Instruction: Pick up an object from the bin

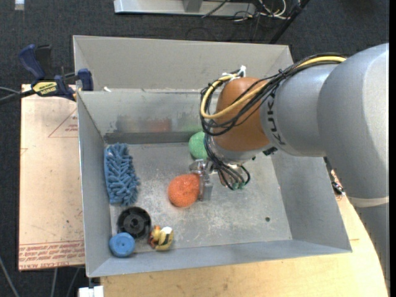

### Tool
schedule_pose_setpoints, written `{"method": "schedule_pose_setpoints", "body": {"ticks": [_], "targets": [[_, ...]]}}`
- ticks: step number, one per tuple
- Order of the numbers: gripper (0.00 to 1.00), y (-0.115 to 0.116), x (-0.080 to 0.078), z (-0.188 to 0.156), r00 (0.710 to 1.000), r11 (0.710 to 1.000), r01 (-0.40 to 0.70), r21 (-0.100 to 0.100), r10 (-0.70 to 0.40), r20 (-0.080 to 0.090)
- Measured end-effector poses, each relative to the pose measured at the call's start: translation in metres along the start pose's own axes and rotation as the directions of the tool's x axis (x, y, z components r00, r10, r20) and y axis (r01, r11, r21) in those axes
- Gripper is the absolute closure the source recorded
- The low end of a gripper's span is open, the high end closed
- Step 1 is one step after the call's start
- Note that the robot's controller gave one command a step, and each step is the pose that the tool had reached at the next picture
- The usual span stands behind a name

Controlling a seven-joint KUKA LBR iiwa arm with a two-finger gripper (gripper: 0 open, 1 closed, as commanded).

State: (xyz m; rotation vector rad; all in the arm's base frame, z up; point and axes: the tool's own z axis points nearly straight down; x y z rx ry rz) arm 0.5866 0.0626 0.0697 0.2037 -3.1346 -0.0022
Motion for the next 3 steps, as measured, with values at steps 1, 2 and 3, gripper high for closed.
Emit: {"method": "schedule_pose_setpoints", "body": {"ticks": [1, 2, 3], "targets": [[1.0, 0.0, -0.009, -0.11, 0.999, 0.999, 0.053, -0.001, -0.053, 0.005], [1.0, 0.0, -0.009, -0.11, 0.999, 0.999, 0.053, -0.001, -0.053, 0.005], [1.0, 0.004, -0.001, -0.237, 0.998, 0.998, 0.06, -0.001, -0.06, 0.01]]}}
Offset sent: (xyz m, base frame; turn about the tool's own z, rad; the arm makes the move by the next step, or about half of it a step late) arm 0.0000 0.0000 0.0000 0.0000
